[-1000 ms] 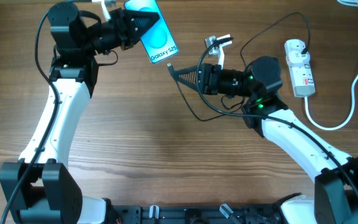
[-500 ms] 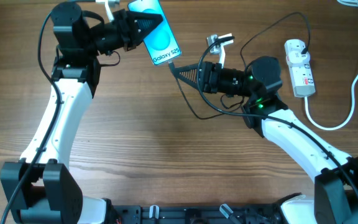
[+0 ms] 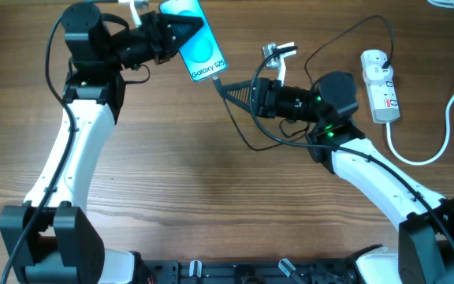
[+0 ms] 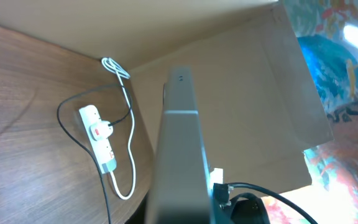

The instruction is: Plug charger to phone and switch on socket

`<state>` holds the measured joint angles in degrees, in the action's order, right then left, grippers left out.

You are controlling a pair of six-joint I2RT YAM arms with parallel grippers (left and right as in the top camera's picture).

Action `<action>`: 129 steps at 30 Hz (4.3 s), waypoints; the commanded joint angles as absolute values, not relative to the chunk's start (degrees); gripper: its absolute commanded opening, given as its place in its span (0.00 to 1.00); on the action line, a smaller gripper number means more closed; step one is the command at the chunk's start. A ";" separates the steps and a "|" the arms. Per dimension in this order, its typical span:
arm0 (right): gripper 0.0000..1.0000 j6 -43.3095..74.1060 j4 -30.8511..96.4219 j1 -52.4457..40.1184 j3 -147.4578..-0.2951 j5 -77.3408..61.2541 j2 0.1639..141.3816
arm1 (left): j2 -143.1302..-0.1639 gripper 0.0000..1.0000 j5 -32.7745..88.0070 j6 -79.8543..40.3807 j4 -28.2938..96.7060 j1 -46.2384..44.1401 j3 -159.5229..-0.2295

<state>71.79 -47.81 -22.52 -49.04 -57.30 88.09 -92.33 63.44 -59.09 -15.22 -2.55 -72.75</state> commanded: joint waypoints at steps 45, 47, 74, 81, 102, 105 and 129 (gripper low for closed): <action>0.04 72.05 -47.55 -22.52 -49.15 -59.18 88.73 | -92.05 0.04 64.86 -58.74 -14.57 -3.42 -73.52; 0.04 72.18 -48.03 -22.41 -49.15 -59.42 88.73 | -92.05 0.04 64.86 -58.74 -14.57 -3.42 -73.52; 0.04 72.05 -47.40 -22.06 -49.15 -57.41 88.73 | -92.05 0.04 65.12 -58.74 -14.55 -3.55 -73.52; 0.04 72.18 -47.55 -22.06 -49.15 -57.95 88.73 | -92.05 0.04 65.10 -57.19 -12.93 -3.60 -73.52; 0.04 72.01 -45.84 -22.06 -49.15 -55.44 88.73 | -92.05 0.04 65.89 -56.80 -12.64 -4.78 -73.49; 0.04 71.94 -46.30 -22.06 -49.15 -54.74 88.73 | -92.05 0.04 67.70 -55.72 -12.67 -4.78 -73.49; 0.22 67.44 -47.64 -22.02 -49.15 -55.24 88.73 | -92.05 0.04 71.64 -52.69 -13.15 -8.23 -73.52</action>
<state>69.54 -48.77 -22.20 -48.14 -56.29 88.09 -92.36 66.39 -53.43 -12.56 -6.57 -73.34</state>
